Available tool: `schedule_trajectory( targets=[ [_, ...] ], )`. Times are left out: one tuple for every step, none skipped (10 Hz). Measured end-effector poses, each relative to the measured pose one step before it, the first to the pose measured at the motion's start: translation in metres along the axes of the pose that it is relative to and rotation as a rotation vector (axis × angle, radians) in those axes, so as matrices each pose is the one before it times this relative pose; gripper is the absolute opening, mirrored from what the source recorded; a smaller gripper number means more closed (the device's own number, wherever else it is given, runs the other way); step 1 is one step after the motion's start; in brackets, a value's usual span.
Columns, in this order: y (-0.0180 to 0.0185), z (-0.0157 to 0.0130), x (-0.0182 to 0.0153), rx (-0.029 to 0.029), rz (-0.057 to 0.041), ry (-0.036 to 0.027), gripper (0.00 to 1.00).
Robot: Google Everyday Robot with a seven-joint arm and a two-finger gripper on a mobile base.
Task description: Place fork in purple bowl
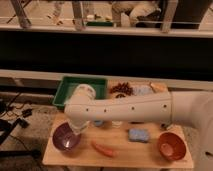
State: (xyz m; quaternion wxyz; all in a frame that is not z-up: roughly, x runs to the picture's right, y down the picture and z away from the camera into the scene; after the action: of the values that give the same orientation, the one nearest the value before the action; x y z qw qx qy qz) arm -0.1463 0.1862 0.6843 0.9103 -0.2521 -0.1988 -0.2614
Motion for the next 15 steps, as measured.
schedule_trajectory(
  targets=[
    [-0.01076, 0.00554, 0.00419, 0.01713, 0.00051, 0.0211, 0.17],
    [-0.00874, 0.00645, 0.00022, 0.02085, -0.00175, 0.01243, 0.17],
    [-0.00267, 0.00381, 0.0031, 0.01634, 0.0066, 0.01001, 0.17],
    [-0.0019, 0.00352, 0.00213, 0.0169, 0.0112, 0.00635, 0.17],
    [-0.00111, 0.00299, -0.00065, 0.01672, 0.01386, 0.00332, 0.17],
    [0.00055, 0.00242, -0.00155, 0.00821, 0.00818, 0.00079, 0.17],
    [0.00047, 0.00263, -0.00365, 0.00639, 0.00608, -0.00085, 0.17],
    [0.00074, 0.00305, -0.00448, 0.00463, 0.00751, -0.00422, 0.17],
    [0.0002, 0.00241, -0.00388, 0.00353, 0.00552, -0.00522, 0.17],
    [-0.00019, 0.00173, -0.00393, 0.00114, 0.00076, -0.00567, 0.17],
    [-0.00046, 0.00208, -0.00393, 0.00006, -0.00194, -0.00853, 0.17],
    [-0.00004, 0.00352, -0.00192, -0.00091, 0.00367, -0.01121, 0.17],
    [-0.00092, 0.00246, -0.00095, -0.00008, 0.00439, -0.00958, 0.17],
    [0.00029, 0.00495, -0.00142, -0.00478, 0.00138, -0.02008, 0.17],
    [0.00032, 0.00728, 0.00157, -0.00941, 0.01128, -0.03522, 0.17]
  ],
)
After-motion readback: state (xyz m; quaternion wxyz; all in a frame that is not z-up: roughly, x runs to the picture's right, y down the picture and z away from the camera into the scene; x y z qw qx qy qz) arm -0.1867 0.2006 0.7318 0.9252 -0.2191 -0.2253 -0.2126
